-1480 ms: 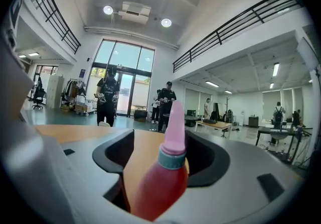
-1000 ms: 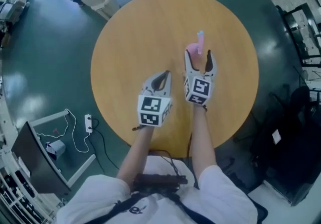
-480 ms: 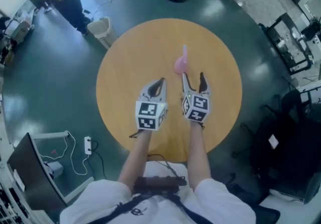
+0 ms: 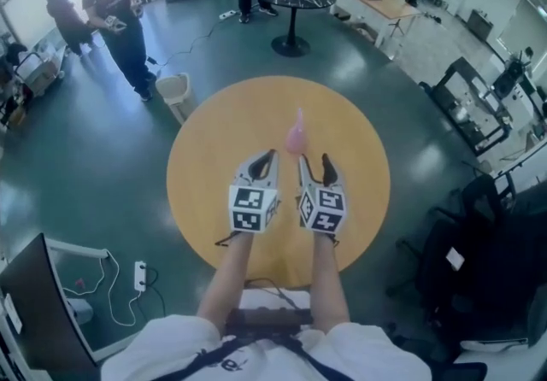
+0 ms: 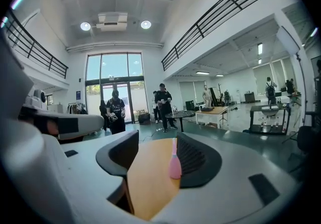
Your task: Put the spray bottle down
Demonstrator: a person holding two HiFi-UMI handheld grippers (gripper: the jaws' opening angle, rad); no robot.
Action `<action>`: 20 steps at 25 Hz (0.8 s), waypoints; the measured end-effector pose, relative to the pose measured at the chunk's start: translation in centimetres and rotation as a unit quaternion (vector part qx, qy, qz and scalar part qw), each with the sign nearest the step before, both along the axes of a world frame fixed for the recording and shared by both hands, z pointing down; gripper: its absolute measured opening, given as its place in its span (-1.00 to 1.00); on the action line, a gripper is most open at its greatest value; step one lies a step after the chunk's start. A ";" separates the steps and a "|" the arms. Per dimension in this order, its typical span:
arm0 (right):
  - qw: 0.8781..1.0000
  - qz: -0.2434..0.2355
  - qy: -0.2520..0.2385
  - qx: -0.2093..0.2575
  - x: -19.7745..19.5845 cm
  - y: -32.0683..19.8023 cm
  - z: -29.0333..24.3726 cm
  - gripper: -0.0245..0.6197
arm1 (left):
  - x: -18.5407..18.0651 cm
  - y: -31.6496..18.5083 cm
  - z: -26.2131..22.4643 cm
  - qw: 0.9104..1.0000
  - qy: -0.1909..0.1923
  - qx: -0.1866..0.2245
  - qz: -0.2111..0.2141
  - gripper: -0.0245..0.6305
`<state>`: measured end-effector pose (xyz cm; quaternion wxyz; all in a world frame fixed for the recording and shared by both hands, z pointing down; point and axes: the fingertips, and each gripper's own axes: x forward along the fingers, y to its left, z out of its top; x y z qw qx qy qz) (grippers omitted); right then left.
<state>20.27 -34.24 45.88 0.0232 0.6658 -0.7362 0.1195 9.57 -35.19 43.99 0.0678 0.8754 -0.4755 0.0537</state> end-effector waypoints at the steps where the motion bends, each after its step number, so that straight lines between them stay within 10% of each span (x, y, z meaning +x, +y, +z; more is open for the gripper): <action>1: 1.000 -0.001 0.002 0.008 -0.3 0.4 -0.8 -0.12 | -0.1 0.4 -0.5 1.000 0.000 0.004 0.001 -0.88; 20: 0.996 0.019 0.016 0.090 -2.2 10.2 -8.5 -0.76 | 0.0 7.9 -4.7 0.998 0.025 0.055 0.026 -0.88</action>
